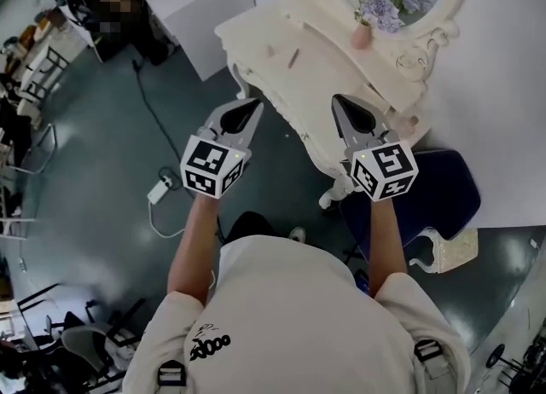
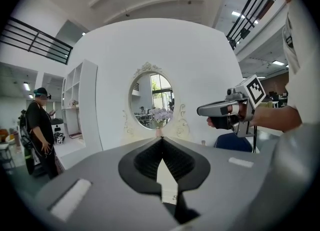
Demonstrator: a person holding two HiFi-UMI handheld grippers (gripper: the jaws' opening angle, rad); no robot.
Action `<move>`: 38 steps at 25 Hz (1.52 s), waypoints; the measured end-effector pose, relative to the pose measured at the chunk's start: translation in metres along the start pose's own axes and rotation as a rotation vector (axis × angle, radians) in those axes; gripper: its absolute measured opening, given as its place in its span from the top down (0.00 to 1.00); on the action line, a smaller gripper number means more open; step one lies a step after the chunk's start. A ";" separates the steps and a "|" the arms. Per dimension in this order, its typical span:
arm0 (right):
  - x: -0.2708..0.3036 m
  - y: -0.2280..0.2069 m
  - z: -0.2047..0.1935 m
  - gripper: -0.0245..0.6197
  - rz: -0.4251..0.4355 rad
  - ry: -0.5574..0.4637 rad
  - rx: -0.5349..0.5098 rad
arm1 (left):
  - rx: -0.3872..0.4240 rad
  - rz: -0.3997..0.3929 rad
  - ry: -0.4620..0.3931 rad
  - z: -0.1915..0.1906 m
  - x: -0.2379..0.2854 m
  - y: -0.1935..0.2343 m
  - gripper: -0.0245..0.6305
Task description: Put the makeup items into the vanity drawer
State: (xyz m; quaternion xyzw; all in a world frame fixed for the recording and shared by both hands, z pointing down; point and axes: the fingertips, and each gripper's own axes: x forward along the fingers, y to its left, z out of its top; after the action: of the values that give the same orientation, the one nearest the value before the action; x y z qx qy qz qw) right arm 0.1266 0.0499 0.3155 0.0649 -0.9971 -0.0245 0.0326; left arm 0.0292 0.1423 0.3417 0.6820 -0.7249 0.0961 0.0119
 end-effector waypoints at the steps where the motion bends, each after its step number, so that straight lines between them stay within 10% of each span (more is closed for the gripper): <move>1: 0.000 -0.001 0.001 0.96 0.018 -0.010 0.024 | 0.000 0.001 0.009 -0.002 0.003 -0.001 0.93; 16: 0.083 -0.047 -0.021 0.96 -0.011 0.081 -0.051 | 0.008 -0.041 0.008 -0.012 0.082 0.072 0.93; 38: 0.280 -0.106 -0.048 0.96 -0.140 0.181 0.145 | -0.015 -0.243 0.152 -0.075 0.216 0.250 0.93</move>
State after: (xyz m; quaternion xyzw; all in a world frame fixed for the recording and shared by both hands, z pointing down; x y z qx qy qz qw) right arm -0.1339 -0.0938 0.3747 0.1383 -0.9822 0.0515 0.1160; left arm -0.2424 -0.0460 0.4166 0.7555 -0.6346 0.1399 0.0834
